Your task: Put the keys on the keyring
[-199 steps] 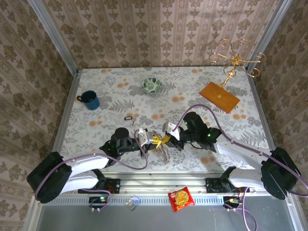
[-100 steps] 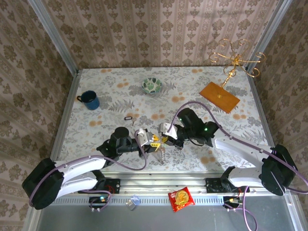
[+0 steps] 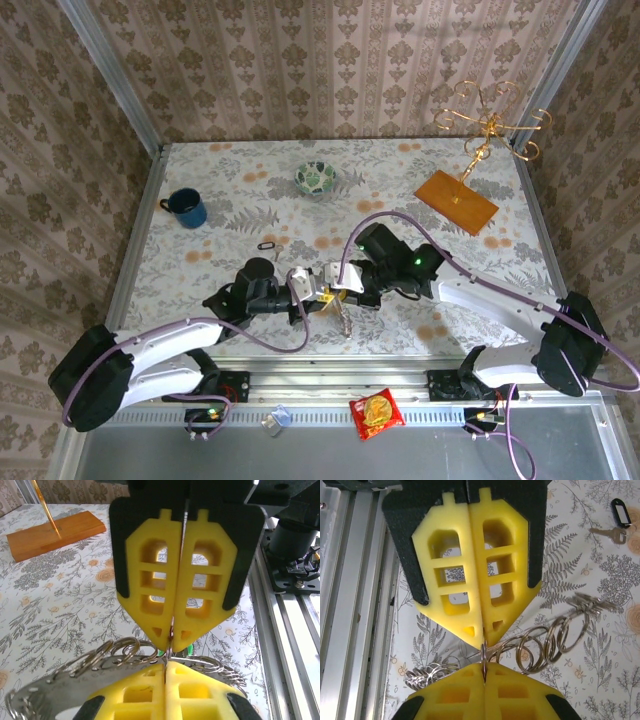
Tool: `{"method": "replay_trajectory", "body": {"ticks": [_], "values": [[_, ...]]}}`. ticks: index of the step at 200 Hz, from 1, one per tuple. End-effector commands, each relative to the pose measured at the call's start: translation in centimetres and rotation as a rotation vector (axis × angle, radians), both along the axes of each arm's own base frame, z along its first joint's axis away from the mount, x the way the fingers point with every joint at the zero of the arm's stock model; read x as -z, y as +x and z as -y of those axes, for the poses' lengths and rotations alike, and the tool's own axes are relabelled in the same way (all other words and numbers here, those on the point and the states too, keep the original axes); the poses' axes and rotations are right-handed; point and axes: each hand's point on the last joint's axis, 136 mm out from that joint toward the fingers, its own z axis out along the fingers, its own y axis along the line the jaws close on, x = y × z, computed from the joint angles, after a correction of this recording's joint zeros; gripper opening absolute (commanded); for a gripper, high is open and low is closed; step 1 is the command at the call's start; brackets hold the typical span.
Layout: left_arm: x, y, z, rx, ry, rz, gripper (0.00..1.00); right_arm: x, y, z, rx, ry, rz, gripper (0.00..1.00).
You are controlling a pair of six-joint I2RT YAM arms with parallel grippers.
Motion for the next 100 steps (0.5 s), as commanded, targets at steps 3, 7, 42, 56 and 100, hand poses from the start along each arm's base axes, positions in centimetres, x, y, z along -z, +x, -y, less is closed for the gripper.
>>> {"method": "replay_trajectory", "body": {"ticks": [3, 7, 42, 56, 100], "values": [[-0.7, 0.0, 0.4, 0.017, -0.003, 0.024, 0.00, -2.6, 0.0, -0.8, 0.019, 0.175, 0.010, 0.21], [-0.7, 0.0, 0.3, 0.015, -0.006, 0.023, 0.00, -2.6, 0.0, -0.7, 0.030, 0.198, -0.002, 0.23], [-1.1, -0.2, 0.2, 0.005, -0.063, 0.024, 0.00, -3.2, 0.5, 0.4, 0.105, 0.339, -0.070, 0.31], [-1.1, -0.2, 0.1, -0.003, -0.088, 0.019, 0.00, -2.9, 0.4, 0.6, 0.117, 0.365, -0.082, 0.32], [-0.9, -0.2, 0.0, -0.016, -0.122, 0.008, 0.00, -2.8, 0.9, 0.8, 0.145, 0.424, -0.072, 0.33]]}}
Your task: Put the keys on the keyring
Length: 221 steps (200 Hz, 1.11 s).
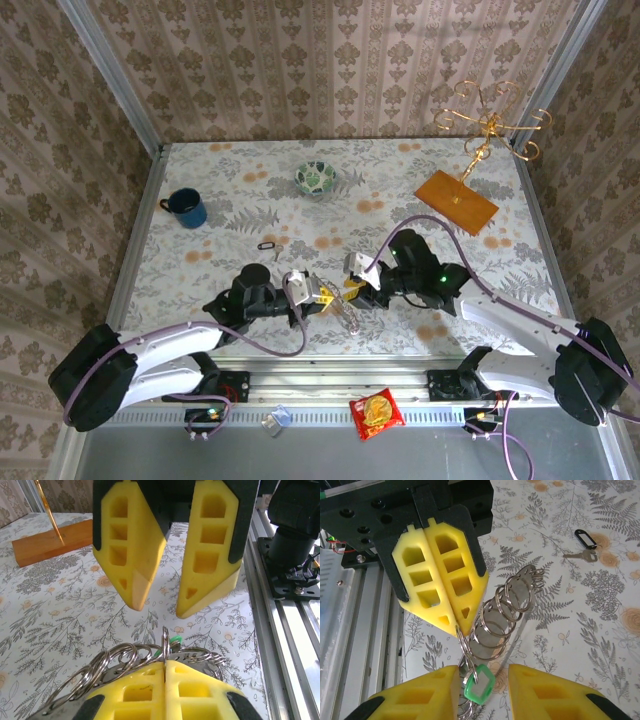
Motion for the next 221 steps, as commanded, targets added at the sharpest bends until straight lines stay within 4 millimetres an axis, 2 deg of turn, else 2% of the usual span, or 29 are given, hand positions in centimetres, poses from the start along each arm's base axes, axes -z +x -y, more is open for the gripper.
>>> {"method": "replay_trajectory", "body": {"ticks": [1, 38, 175, 197, 221], "values": [[-1.1, 0.0, 0.3, -0.002, -0.061, 0.007, 0.00, -1.9, 0.2, -0.6, -0.001, 0.104, 0.023, 0.33], [-0.9, 0.0, 0.2, -0.005, -0.067, 0.004, 0.00, -2.4, 0.1, -0.5, -0.006, 0.145, 0.041, 0.32], [-1.0, -0.1, 0.3, 0.001, -0.079, 0.005, 0.00, -0.6, 0.2, -2.2, -0.081, 0.102, 0.004, 0.28], [-1.0, -0.1, 0.3, 0.001, -0.081, 0.004, 0.00, -0.3, 0.4, -2.6, -0.088, 0.103, 0.000, 0.23], [-0.9, -0.1, 0.3, -0.002, -0.080, -0.001, 0.00, -0.5, 0.6, -2.8, -0.093, 0.104, 0.000, 0.10]]}}
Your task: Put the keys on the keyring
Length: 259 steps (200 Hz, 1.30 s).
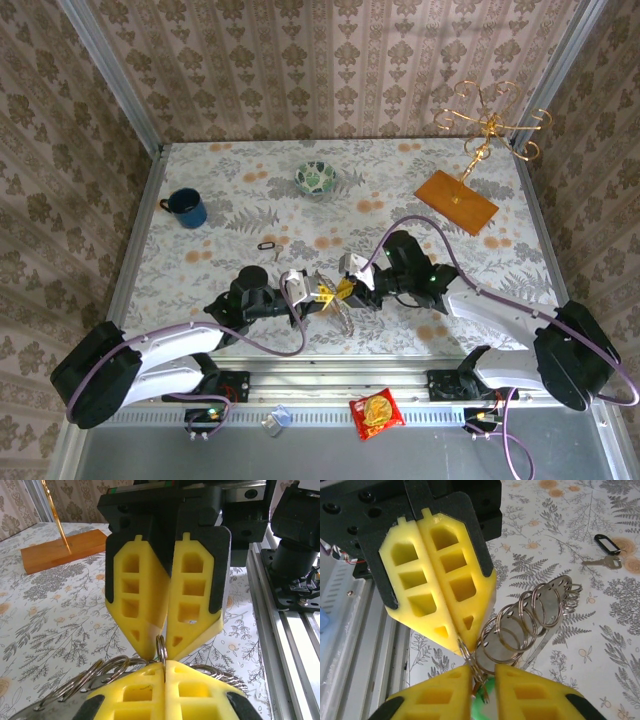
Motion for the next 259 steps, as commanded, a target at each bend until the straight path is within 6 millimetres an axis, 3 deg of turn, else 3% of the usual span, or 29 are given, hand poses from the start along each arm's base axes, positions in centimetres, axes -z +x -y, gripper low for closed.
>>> {"method": "replay_trajectory", "body": {"ticks": [1, 16, 33, 47, 66, 86, 224, 259], "values": [[-0.5, -0.4, 0.1, 0.015, -0.034, -0.003, 0.00, -1.9, 0.5, -1.1, -0.035, 0.045, 0.047, 0.09], [-0.5, -0.3, 0.1, 0.008, -0.031, -0.002, 0.00, -2.1, 0.4, -1.1, -0.041, 0.039, 0.052, 0.00], [-0.5, 0.0, 0.0, -0.013, -0.025, 0.002, 0.00, -2.3, 0.3, -1.0, -0.049, 0.020, 0.058, 0.00], [-0.4, 0.3, -0.1, -0.030, -0.019, 0.003, 0.15, -2.2, 0.3, -0.8, -0.053, -0.011, 0.067, 0.00], [-0.3, 0.4, -0.2, -0.035, 0.002, 0.006, 0.26, -1.9, 0.1, -0.6, -0.064, -0.064, 0.076, 0.00], [-0.1, 0.4, -0.3, -0.034, 0.035, 0.008, 0.29, -1.7, 0.1, -0.3, -0.075, -0.116, 0.090, 0.00], [-0.5, 0.3, 0.0, -0.001, 0.080, 0.017, 0.27, -1.0, -0.9, -0.7, -0.191, -0.344, 0.187, 0.00], [-0.5, 0.2, 0.1, 0.012, 0.080, 0.016, 0.13, -0.9, -0.9, -1.0, -0.207, -0.373, 0.208, 0.00]]}}
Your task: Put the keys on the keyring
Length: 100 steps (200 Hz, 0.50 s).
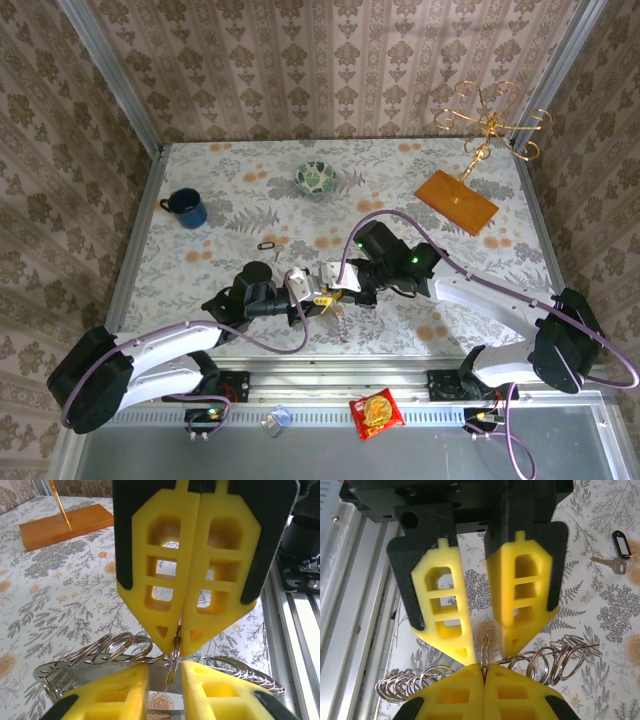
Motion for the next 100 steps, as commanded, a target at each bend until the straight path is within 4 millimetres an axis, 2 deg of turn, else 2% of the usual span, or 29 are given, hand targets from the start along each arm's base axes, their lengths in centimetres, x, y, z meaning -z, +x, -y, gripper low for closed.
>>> {"method": "replay_trajectory", "body": {"ticks": [1, 21, 40, 50, 72, 100], "values": [[-1.4, -0.2, 0.5, 0.034, -0.024, 0.036, 0.13, 0.1, -0.3, -0.1, -0.032, -0.045, 0.018, 0.00], [-1.4, -0.3, 0.7, 0.048, -0.025, 0.036, 0.00, -0.2, -0.4, -0.3, -0.029, -0.023, 0.010, 0.00], [-1.4, -0.5, 0.6, 0.054, -0.028, 0.034, 0.00, -1.1, -0.1, -0.4, 0.012, 0.060, 0.003, 0.23], [-1.4, -0.5, 0.6, 0.053, -0.034, 0.034, 0.00, -1.7, 0.1, -0.2, 0.040, 0.123, -0.018, 0.29], [-1.4, -0.7, 0.6, 0.060, -0.049, 0.037, 0.00, -2.3, 0.1, 0.4, 0.083, 0.226, -0.069, 0.32], [-1.5, -0.7, 0.6, 0.062, -0.061, 0.043, 0.00, -1.7, 0.1, 0.8, 0.119, 0.251, -0.093, 0.32]]}}
